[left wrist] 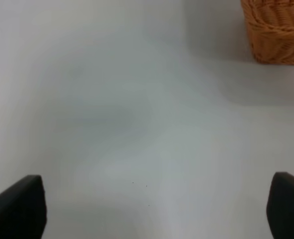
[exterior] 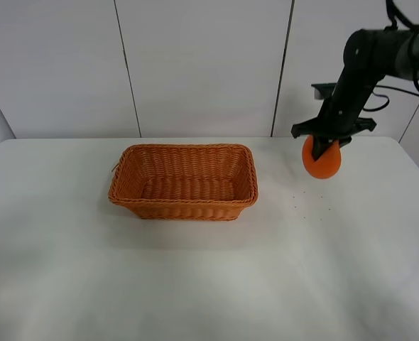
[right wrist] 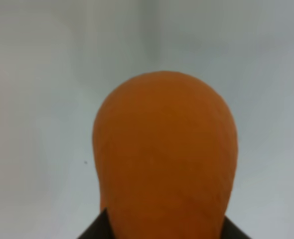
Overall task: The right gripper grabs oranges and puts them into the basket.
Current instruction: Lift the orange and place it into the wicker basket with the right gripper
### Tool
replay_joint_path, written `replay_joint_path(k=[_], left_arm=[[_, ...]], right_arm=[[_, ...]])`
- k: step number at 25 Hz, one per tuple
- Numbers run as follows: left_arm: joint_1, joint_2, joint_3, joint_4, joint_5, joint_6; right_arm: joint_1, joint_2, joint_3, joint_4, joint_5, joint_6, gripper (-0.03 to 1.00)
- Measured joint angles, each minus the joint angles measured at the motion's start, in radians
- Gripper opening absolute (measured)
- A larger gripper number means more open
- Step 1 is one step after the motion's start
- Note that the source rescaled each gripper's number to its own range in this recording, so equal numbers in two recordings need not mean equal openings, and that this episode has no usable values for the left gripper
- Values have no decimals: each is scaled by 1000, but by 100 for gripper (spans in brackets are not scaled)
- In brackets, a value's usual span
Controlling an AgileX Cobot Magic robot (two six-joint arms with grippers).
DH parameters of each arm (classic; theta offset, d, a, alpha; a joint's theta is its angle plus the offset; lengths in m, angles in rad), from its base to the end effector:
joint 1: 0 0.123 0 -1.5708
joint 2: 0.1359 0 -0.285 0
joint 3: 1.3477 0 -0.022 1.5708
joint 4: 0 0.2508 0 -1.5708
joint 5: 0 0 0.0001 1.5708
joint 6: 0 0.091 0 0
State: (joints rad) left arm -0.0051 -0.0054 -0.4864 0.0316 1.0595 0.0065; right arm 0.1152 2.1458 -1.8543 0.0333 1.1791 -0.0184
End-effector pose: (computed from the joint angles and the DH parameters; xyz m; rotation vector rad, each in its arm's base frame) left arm -0.0041 0.0025 0.2736 0.0106 2.0511 0.0387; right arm 0.4496 0.0548 0.2202 -0.1828 2.9497 0.0606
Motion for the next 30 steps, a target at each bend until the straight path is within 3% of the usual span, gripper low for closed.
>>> replay_joint_path(k=[4, 9, 18, 25, 30], left_arm=[[0, 0, 0, 0, 0, 0], [0, 0, 0, 0, 0, 0], [0, 0, 0, 0, 0, 0], [0, 0, 0, 0, 0, 0], [0, 0, 0, 0, 0, 0]], right_arm=[[5, -4, -143, -5, 30, 0, 0], [81, -24, -244, -27, 39, 0, 0], [360, -14, -281, -27, 36, 18, 0], [537, 114, -282, -33, -99, 43, 0], [566, 233, -282, -33, -207, 60, 0]])
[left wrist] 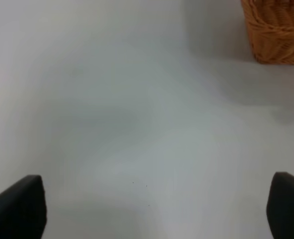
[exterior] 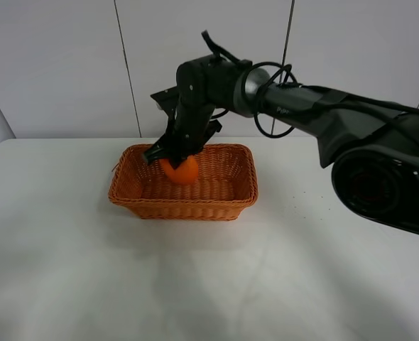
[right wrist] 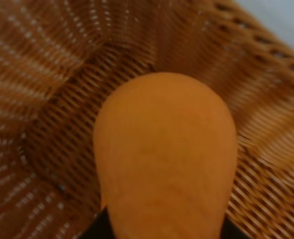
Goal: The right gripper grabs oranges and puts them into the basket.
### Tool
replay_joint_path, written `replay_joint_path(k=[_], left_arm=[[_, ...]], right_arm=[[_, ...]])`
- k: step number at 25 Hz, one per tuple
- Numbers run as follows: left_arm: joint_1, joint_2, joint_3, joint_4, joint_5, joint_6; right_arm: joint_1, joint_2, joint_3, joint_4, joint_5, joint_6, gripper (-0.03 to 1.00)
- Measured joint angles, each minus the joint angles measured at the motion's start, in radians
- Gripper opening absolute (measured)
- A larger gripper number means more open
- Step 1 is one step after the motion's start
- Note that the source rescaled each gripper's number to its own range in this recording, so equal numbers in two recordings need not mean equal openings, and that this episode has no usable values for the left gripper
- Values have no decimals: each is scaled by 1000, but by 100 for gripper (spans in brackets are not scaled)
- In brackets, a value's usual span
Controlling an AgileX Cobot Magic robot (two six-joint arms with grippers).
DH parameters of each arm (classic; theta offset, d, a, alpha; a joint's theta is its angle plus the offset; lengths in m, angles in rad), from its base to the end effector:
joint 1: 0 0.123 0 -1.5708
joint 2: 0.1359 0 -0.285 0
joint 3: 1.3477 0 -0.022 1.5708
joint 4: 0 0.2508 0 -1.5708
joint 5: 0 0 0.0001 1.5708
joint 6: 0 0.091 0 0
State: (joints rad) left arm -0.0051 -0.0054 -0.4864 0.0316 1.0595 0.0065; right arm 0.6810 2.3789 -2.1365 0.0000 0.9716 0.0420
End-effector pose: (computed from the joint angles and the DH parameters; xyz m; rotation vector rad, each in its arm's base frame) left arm -0.0041 0.0025 0.2736 0.0106 2.0511 0.0387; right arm 0.4048 0.3280 0.1909 -0.8537 2.5805 0.2170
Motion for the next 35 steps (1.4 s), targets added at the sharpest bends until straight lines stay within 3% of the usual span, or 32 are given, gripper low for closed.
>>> replay_joint_path(k=[2, 4, 8, 9, 11, 19, 27, 35], left_arm=[[0, 0, 0, 0, 0, 0], [0, 0, 0, 0, 0, 0], [0, 0, 0, 0, 0, 0], [0, 0, 0, 0, 0, 0], [0, 0, 0, 0, 0, 0], [0, 0, 0, 0, 0, 0], [0, 0, 0, 0, 0, 0], [0, 0, 0, 0, 0, 0]], right_arm=[[0, 33, 0, -5, -8, 7, 0], [0, 48, 0, -8, -5, 11, 13], [0, 47, 0, -9, 17, 14, 70], [0, 46, 0, -9, 22, 14, 81], [0, 46, -1, -8, 44, 14, 91], [0, 37, -207, -8, 224, -8, 96], [-48, -78, -238, 0, 247, -35, 96], [-213, -85, -215, 6, 247, -42, 96]])
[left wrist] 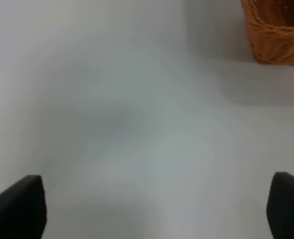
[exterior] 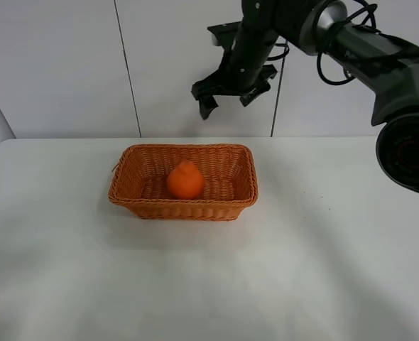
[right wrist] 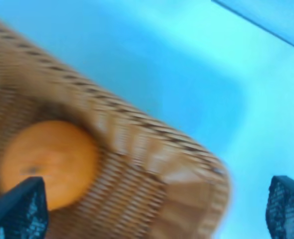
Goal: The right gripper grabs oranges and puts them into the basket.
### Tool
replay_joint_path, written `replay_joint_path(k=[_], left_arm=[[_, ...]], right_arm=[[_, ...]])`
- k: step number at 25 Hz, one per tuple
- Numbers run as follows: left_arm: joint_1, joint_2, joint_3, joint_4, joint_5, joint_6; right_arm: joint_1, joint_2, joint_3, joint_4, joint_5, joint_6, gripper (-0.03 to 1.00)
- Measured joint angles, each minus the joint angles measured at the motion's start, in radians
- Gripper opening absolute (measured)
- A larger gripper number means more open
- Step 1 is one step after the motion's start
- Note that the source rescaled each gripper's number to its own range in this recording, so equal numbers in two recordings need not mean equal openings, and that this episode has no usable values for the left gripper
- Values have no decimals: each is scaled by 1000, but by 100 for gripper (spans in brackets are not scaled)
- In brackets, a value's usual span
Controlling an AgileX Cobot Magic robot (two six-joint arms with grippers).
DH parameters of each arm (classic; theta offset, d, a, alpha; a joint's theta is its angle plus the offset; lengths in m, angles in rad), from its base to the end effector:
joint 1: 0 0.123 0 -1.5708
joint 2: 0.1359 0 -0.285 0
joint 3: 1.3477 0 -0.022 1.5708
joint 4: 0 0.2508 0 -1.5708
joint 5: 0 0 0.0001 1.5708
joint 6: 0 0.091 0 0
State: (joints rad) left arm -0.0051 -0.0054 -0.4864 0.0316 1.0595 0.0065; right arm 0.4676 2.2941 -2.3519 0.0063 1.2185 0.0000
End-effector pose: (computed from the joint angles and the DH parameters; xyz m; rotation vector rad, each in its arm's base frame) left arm -0.0041 0.0025 0.2736 0.0106 2.0511 0.0387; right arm 0.4498 0.2277 0.2871 -0.6141 2.5825 0.1645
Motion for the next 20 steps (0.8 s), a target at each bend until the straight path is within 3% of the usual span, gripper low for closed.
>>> replay_joint_path(k=[11, 15, 20], left_arm=[[0, 0, 0, 0, 0, 0], [0, 0, 0, 0, 0, 0], [0, 0, 0, 0, 0, 0]], right_arm=[[-345, 1, 51, 1, 0, -16, 96], [-401, -10, 79, 5, 1, -19, 96], [-408, -58, 121, 3, 0, -20, 96]])
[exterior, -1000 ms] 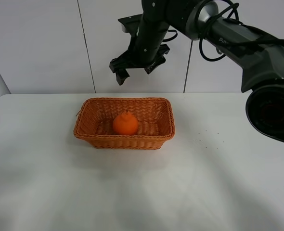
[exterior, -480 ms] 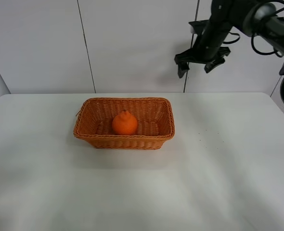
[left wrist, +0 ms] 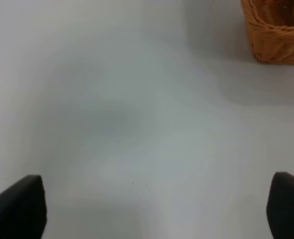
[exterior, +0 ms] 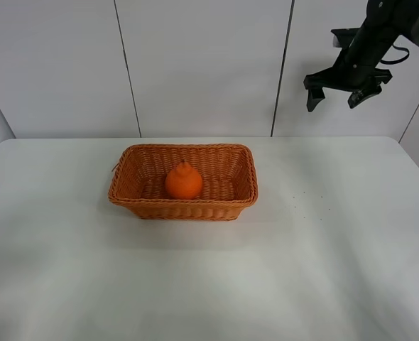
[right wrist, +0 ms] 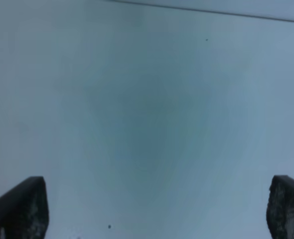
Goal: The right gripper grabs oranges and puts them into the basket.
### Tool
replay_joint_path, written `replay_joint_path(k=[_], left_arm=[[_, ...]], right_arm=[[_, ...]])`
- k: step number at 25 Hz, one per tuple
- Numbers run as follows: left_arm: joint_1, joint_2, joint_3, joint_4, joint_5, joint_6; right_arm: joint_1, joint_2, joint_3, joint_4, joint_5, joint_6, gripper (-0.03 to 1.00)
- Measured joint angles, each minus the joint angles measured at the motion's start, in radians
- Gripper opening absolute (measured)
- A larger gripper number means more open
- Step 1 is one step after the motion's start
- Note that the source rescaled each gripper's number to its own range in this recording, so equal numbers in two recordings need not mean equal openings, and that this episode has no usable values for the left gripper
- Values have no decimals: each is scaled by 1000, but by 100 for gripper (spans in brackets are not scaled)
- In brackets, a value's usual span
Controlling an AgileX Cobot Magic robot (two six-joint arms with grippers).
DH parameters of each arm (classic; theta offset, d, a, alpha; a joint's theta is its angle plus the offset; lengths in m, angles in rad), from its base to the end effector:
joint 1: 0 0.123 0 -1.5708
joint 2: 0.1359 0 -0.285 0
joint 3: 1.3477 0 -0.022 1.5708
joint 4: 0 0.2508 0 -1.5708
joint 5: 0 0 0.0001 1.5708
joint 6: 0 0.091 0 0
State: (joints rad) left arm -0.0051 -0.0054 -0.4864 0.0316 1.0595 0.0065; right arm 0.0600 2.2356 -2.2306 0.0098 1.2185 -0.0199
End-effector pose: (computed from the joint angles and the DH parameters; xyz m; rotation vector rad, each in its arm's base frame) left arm -0.0041 0.0025 0.2736 0.0106 2.0511 0.0387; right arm 0.4900 0.0303 0.2814 -0.1063 2.7052 0.0254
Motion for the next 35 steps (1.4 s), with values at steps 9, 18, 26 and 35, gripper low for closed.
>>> replay_joint_path(k=[9, 18, 26, 35], left_arm=[[0, 0, 0, 0, 0, 0], [0, 0, 0, 0, 0, 0], [0, 0, 0, 0, 0, 0], [0, 0, 0, 0, 0, 0]], right_arm=[[0, -293, 377, 0, -2, 0, 96], [0, -852, 1064, 49, -2, 4, 96], [0, -1380, 1550, 54, -116, -14, 96], [0, -1936, 1731, 50, -185, -21, 96]])
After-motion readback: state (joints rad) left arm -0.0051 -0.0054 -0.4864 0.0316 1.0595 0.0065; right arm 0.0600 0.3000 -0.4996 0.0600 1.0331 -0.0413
